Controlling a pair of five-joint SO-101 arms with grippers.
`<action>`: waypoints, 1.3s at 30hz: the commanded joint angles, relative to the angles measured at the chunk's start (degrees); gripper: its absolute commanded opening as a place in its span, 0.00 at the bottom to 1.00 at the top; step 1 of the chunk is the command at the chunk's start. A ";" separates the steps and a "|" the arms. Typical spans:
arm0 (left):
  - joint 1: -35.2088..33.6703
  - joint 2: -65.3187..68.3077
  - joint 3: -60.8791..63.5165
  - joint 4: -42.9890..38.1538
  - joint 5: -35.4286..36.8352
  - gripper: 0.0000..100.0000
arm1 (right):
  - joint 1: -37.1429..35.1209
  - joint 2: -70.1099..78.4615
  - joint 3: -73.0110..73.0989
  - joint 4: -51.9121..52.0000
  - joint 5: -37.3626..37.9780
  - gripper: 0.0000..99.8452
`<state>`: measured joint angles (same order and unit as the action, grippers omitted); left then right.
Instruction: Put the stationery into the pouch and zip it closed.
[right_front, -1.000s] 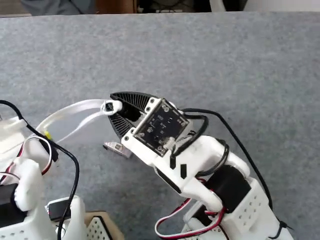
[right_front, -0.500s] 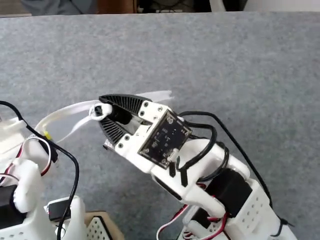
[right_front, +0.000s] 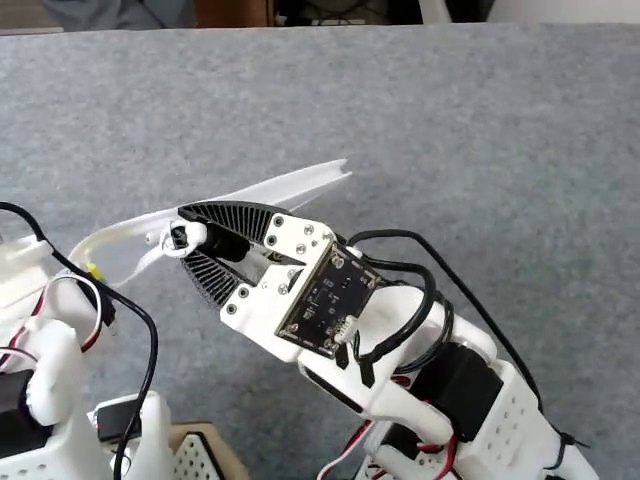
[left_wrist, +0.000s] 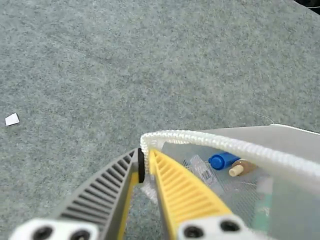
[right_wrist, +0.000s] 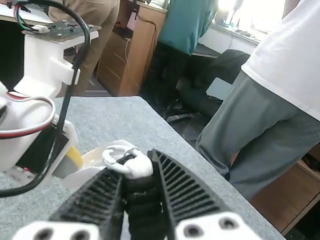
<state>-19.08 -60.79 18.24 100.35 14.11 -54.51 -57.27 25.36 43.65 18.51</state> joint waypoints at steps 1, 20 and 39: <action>-0.22 0.97 0.13 0.00 -0.53 0.03 | -1.67 -1.54 -5.32 -1.85 -0.18 0.04; -4.44 0.88 -1.63 0.00 -0.26 0.03 | 15.91 -1.89 -5.23 12.22 -6.59 0.19; -8.57 0.88 -2.51 -0.09 -0.26 0.03 | -3.60 -1.98 -0.84 45.19 -6.42 0.20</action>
<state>-26.81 -60.35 17.98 100.44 14.11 -51.08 -58.77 25.36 86.37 12.18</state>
